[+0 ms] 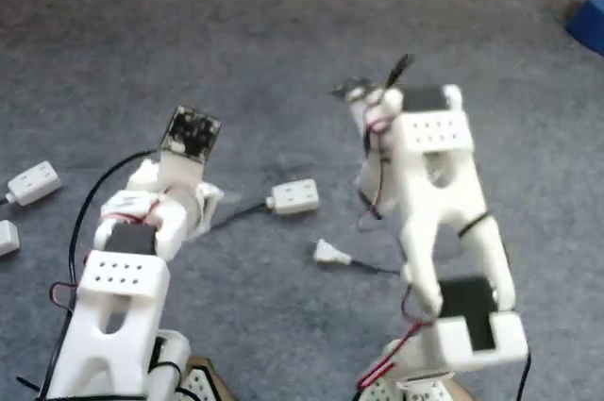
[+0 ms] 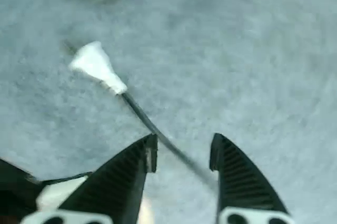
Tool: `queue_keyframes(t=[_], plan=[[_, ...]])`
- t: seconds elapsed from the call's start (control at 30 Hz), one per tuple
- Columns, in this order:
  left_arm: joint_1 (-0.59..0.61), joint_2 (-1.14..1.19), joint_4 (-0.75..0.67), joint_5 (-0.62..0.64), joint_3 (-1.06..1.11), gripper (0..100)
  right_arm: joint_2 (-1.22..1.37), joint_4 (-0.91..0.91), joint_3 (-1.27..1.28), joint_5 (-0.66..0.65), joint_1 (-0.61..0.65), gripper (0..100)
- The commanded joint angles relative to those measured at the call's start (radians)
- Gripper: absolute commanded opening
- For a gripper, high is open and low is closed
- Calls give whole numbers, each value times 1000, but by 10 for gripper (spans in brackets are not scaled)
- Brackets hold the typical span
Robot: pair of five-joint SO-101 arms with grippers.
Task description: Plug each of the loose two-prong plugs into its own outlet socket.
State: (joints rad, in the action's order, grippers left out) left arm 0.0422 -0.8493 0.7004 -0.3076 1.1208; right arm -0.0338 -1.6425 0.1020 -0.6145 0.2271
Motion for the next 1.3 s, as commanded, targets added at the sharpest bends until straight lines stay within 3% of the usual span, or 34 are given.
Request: queue_keyframes(t=[0.0, 0.13, 0.2, 0.37, 0.47, 0.57, 0.73, 0.97, 1.17, 1.27], plan=[[-15, -16, 193, -51, -105, 351, -157, 82, 84, -152, 18, 180], [-15, -10, 319, -110, -147, 351, -237, 88, 156, -173, 18, 180], [-15, -10, 374, -109, -154, 351, -266, 108, 234, -117, 38, 180], [-16, -10, 430, -110, -154, 351, -390, 352, 539, -37, 189, 180], [-16, -10, 496, -176, -154, 351, -486, 475, 700, -103, 294, 180], [-4, -13, 542, -209, -154, 351, -549, 486, 759, -213, 355, 180], [19, -13, 540, -210, -153, 351, -561, 484, 776, -336, 340, 180], [19, -12, 545, -210, -127, 351, -561, 495, 799, -402, 285, 180], [19, -15, 548, -210, -127, 351, -564, 679, 995, -397, 269, 180], [19, -12, 548, -210, -127, 351, -572, 702, 995, -315, 274, 180]])
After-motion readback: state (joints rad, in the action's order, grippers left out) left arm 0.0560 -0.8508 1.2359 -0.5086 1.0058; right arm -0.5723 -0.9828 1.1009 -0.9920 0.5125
